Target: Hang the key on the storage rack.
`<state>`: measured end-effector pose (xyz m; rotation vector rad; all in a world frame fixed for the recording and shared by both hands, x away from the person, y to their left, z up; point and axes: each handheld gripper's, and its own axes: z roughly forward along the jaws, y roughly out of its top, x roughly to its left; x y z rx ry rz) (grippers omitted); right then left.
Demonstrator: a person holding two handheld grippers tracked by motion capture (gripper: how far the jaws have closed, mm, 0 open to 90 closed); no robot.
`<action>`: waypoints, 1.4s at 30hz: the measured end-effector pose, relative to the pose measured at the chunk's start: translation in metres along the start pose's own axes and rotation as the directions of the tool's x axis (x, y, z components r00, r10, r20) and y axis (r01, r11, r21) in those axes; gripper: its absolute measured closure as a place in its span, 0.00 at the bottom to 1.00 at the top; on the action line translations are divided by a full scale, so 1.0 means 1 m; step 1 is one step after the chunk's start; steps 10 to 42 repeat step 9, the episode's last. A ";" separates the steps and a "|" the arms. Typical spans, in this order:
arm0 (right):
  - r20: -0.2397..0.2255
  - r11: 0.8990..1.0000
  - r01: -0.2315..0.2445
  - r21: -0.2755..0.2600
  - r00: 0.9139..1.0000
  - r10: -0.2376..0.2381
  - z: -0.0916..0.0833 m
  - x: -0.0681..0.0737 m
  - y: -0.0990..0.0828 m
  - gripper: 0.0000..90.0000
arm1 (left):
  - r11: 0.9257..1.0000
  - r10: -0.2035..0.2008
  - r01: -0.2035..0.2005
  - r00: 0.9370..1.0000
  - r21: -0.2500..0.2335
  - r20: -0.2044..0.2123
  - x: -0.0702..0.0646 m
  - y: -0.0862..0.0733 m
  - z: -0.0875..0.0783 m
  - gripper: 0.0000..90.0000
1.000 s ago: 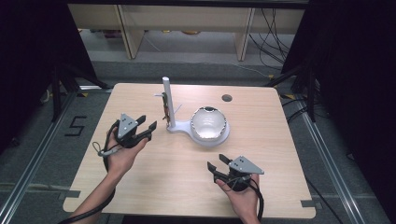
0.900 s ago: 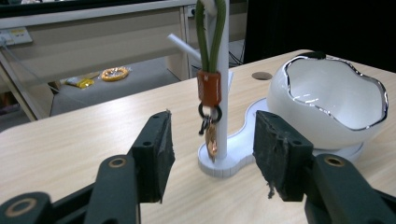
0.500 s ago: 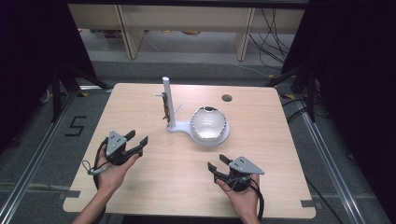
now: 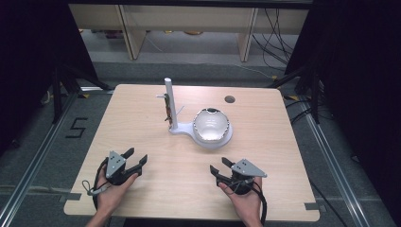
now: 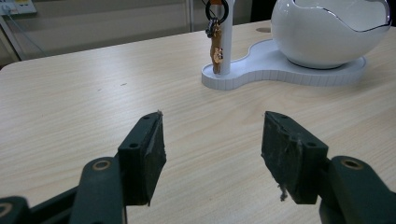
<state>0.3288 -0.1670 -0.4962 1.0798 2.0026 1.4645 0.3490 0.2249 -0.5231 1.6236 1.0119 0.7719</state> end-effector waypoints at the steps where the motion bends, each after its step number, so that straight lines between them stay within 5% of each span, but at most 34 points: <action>1: -0.005 1.000 -0.019 0.001 1.000 0.019 0.000 0.001 0.000 0.48 | 1.000 -0.009 0.009 1.000 -0.001 0.000 0.001 0.000 -0.001 0.43; 42: -0.010 1.000 -0.023 0.009 1.000 0.023 -0.002 -0.002 -0.003 0.48 | 1.000 -0.015 0.015 1.000 -0.007 -0.019 0.003 -0.001 -0.003 0.41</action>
